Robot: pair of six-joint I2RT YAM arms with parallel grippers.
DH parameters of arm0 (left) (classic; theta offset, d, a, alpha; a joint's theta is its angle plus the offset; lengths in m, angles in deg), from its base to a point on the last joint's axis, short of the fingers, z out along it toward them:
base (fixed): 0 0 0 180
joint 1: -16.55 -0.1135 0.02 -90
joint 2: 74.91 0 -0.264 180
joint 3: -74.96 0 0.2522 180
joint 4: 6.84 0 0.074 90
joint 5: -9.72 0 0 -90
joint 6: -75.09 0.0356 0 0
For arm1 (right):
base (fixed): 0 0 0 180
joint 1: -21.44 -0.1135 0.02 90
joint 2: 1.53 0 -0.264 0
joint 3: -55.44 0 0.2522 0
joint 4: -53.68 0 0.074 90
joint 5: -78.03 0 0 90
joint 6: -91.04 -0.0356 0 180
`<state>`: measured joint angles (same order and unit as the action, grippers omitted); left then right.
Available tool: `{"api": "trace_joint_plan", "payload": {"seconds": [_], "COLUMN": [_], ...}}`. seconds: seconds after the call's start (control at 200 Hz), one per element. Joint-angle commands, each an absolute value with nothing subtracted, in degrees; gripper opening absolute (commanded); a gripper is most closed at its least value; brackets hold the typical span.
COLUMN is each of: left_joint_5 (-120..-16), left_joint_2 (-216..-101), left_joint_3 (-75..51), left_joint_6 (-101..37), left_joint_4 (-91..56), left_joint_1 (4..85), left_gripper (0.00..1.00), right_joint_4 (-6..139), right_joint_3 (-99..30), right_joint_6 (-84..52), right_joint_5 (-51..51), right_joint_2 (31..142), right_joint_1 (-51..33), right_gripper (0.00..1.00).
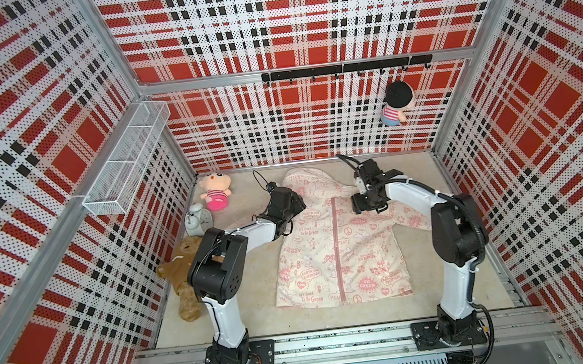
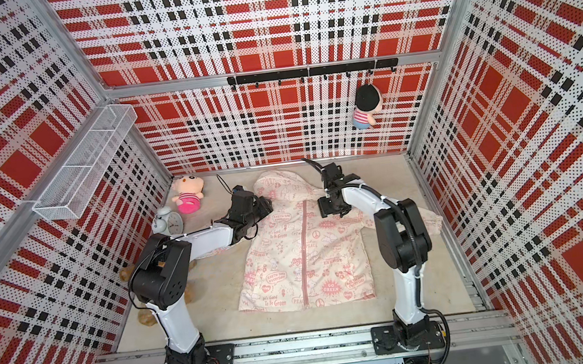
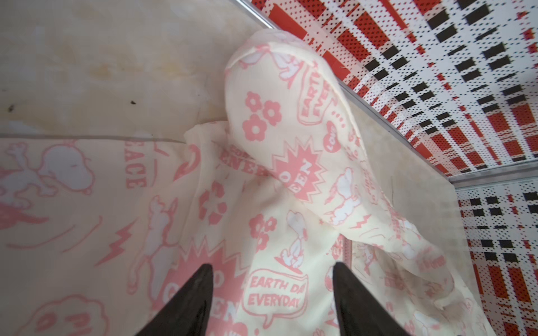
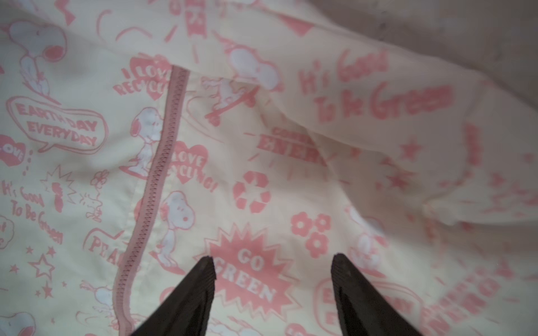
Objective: Unzip the jacket
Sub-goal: Flatten out the jacket at the center of the board.
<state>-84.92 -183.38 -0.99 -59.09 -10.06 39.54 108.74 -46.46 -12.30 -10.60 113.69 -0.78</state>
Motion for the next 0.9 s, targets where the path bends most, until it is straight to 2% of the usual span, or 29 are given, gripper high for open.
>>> {"api": "trace_joint_plan", "payload": {"seconds": [0.0, 0.13, 0.246, 0.321, 0.436, 0.606, 0.777, 0.897], "left_joint_5": [-83.6, -85.2, -84.2, -83.6, -82.3, -82.2, -83.2, -83.6], "left_joint_2": [-185.7, -188.3, -190.9, -192.2, -192.5, -189.0, -183.5, -179.2], "left_joint_3": [-0.8, -2.8, -3.4, -3.2, -1.0, 6.2, 13.7, 17.9], "left_joint_6": [-57.7, -54.8, -53.7, -53.5, -54.0, -55.0, -56.2, -56.8], "left_joint_4": [-13.4, -20.0, -21.8, -22.1, -20.9, -17.8, -15.2, -15.0], "left_joint_1": [38.1, 38.0, 38.3, 38.6, 38.6, 38.2, 37.9, 38.3], "left_gripper": [0.71, 0.82, 0.81, 0.74, 0.56, 0.30, 0.19, 0.17], "right_joint_4": [107.5, 109.1, 109.6, 109.5, 108.6, 106.0, 104.6, 104.6], "right_joint_3": [-48.1, -49.5, -49.3, -48.2, -44.8, -36.9, -30.4, -26.8], "right_joint_6": [-14.3, -14.4, -14.7, -15.4, -16.9, -19.2, -21.4, -23.0], "right_joint_5": [-11.8, -13.9, -14.4, -14.9, -15.6, -15.7, -15.8, -15.9], "right_joint_2": [116.9, 120.6, 122.3, 122.5, 121.5, 118.0, 114.4, 111.5], "right_joint_1": [-1.0, -1.8, -2.7, -3.4, -4.4, -5.9, -7.7, -8.8], "right_gripper": [0.69, 0.70, 0.67, 0.57, 0.44, 0.40, 0.39, 0.39]}}
